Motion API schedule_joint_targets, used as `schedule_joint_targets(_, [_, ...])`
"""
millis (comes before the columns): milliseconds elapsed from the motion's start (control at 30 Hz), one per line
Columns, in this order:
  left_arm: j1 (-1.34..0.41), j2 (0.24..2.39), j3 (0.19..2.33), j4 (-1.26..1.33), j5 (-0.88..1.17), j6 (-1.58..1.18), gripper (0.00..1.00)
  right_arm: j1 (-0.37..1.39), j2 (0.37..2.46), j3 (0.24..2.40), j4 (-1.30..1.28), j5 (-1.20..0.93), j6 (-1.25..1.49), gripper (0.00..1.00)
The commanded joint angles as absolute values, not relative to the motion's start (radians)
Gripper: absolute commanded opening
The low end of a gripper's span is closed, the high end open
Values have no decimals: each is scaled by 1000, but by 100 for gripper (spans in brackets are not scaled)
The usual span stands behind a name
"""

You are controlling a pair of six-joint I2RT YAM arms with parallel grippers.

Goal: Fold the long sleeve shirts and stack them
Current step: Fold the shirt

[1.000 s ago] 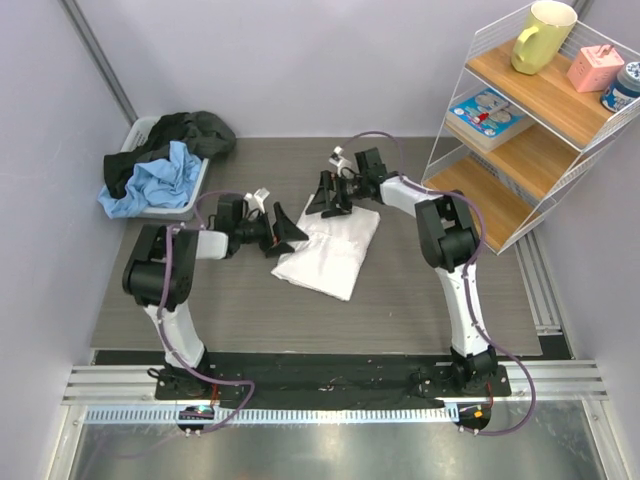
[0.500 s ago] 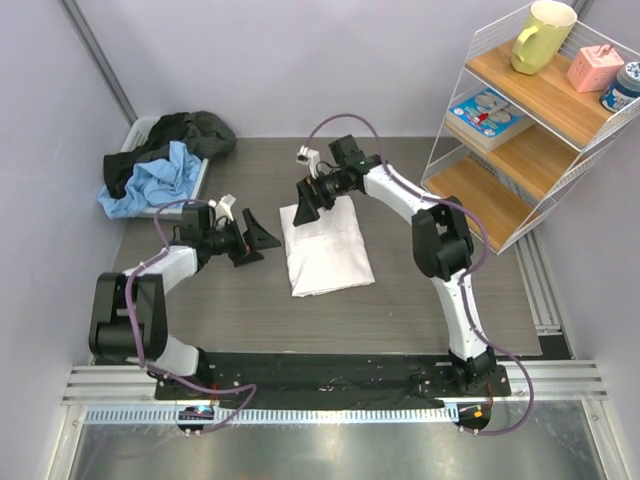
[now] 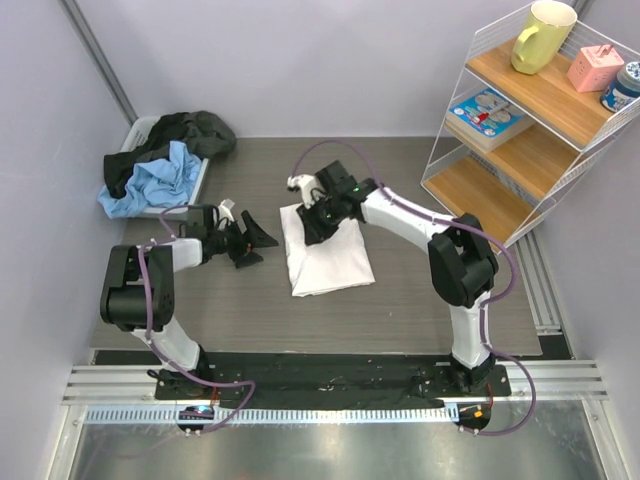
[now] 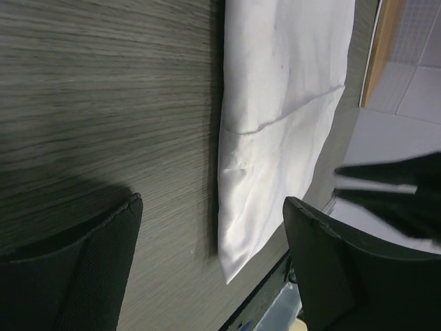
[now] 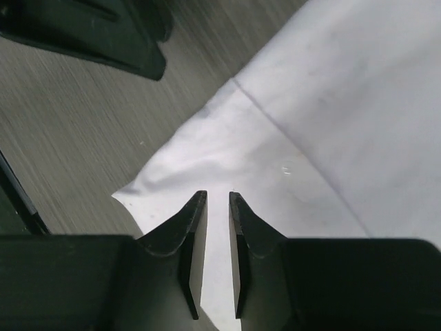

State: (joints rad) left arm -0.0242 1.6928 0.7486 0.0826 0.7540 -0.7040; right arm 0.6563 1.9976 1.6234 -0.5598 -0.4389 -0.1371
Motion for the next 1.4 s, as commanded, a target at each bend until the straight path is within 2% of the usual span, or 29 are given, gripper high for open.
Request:
schedule_joint_targets(0, [-6, 1595, 738, 19, 635, -678, 84, 756, 1956, 1620, -448, -302, -2, 25])
schedule_joint_targets(167, [-6, 1565, 732, -47, 526, -655, 85, 836, 1994, 1594, -361, -192, 52, 26])
schedule_joint_targets(400, [-8, 1566, 736, -72, 499, -655, 86, 887, 2068, 1608, -365, -81, 112, 26])
schedule_joint_targets(567, [-29, 1586, 747, -69, 485, -660, 88, 903, 2117, 1603, -371, -89, 137, 31])
schedule_joint_targets(700, [-46, 1621, 761, -37, 488, -684, 86, 902, 2154, 1594, -368, -63, 107, 24])
schedule_joint_targets(833, [-69, 1655, 779, -15, 494, -706, 86, 899, 2128, 1583, -371, -57, 95, 1])
schedule_joint_targets(1367, [-153, 1743, 825, 126, 526, -857, 86, 825, 1970, 1526, -382, -161, 77, 1])
